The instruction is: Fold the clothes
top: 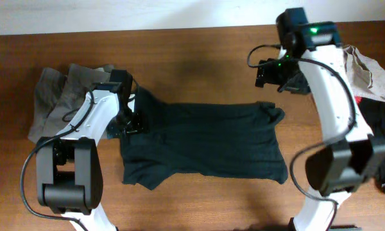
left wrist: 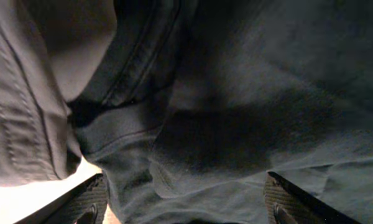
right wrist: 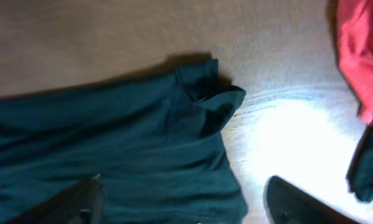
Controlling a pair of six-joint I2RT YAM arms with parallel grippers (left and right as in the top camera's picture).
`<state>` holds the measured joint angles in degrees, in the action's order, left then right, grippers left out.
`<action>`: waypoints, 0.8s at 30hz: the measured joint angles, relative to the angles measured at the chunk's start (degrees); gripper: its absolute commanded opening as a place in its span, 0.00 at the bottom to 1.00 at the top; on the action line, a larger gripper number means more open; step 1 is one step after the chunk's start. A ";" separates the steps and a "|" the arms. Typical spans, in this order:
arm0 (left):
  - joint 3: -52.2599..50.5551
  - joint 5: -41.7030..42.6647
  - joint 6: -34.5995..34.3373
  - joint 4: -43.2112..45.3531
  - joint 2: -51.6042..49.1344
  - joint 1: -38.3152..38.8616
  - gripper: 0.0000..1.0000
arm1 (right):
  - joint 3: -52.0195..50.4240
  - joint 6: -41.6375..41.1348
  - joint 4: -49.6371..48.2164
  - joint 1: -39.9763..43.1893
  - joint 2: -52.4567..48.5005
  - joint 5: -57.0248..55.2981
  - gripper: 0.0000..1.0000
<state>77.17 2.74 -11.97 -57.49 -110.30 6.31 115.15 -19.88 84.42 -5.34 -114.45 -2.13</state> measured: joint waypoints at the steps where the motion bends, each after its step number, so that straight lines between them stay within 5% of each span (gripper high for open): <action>1: 0.63 0.00 0.09 -0.09 0.00 0.00 0.79 | -0.28 -0.07 -0.04 0.15 -1.38 -0.07 0.82; 7: 4.72 -0.11 0.68 -0.33 0.00 -0.02 0.78 | -0.66 -0.50 -0.07 2.01 -6.73 -0.24 0.82; 11: 5.66 4.07 3.69 4.66 0.00 0.00 0.51 | -0.79 -0.46 -0.13 2.58 -7.19 -0.37 0.82; 13: 5.68 5.95 5.22 7.74 0.00 0.15 0.36 | -0.81 -0.50 -0.20 2.58 -7.19 -0.44 0.76; 18: 5.68 8.17 9.66 13.07 0.00 2.10 0.24 | -0.85 -0.44 -0.76 2.58 -7.28 -0.46 0.41; 24: 6.03 7.82 14.51 16.72 -1.84 5.79 0.19 | -4.07 -0.39 -4.24 2.58 -8.00 -0.44 0.50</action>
<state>83.20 10.57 2.55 -40.77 -112.14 12.10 111.09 -20.27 80.18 -2.76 -122.45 -2.57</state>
